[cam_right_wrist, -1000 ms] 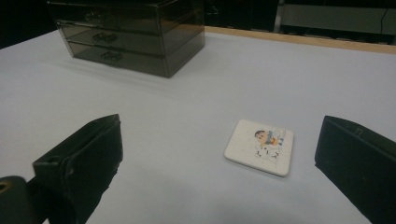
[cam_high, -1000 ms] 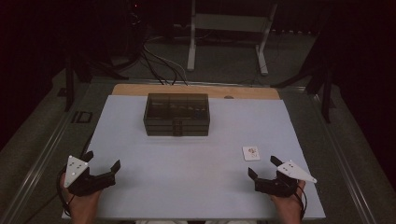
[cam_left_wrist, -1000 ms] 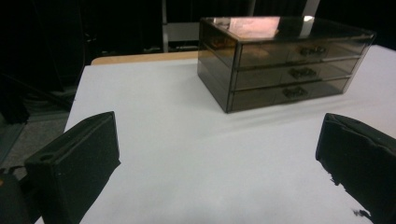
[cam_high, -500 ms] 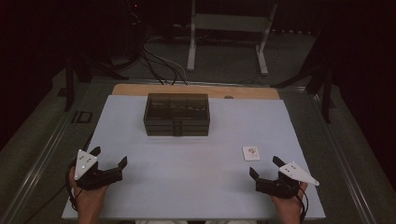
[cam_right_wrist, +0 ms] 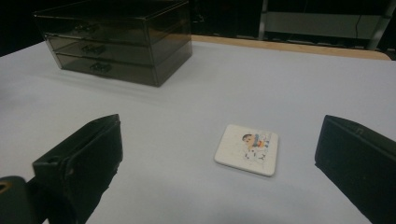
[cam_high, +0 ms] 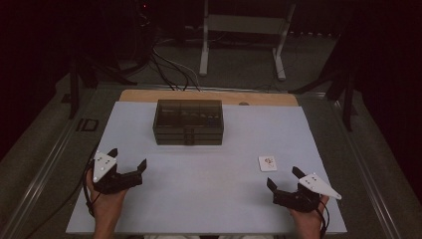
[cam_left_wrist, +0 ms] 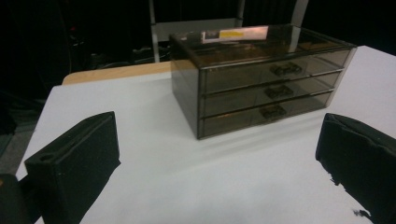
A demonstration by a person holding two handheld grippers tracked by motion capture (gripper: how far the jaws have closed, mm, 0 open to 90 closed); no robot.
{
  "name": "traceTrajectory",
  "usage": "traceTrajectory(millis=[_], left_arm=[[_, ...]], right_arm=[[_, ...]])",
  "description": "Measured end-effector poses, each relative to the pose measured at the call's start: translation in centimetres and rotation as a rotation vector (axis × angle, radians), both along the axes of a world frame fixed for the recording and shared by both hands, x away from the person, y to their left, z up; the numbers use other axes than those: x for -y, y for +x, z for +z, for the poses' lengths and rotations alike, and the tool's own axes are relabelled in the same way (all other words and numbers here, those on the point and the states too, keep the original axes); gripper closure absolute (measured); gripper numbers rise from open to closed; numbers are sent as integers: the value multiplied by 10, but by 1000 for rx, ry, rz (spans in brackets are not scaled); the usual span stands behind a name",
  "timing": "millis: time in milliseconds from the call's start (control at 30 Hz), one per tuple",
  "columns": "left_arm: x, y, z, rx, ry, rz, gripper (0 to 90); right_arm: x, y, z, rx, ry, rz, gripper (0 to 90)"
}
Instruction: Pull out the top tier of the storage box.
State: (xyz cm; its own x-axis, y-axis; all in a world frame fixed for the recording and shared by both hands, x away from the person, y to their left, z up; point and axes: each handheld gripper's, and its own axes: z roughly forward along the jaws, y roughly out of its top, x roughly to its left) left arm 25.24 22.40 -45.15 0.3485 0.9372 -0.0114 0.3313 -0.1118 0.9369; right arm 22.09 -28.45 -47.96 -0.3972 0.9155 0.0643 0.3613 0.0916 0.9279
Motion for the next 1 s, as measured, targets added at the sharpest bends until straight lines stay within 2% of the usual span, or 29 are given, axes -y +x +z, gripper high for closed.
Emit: traceTrajectory(millis=[267,467,500,633,1000], left_arm=[[16,10,1,-8,8,-13,24],[25,18,-1,-15,9,0,24],[27,20,-2,-12,-5,0,24],[32,23,-2,-12,-9,7,23],[53,41,-7,-49,3,-11,9]], right_arm=[[1,0,0,1,0,0,13],[1,0,0,0,2,-3,13],[1,0,0,0,1,-3,13],[1,1,0,0,2,-2,13],[2,0,1,1,5,-4,13]])
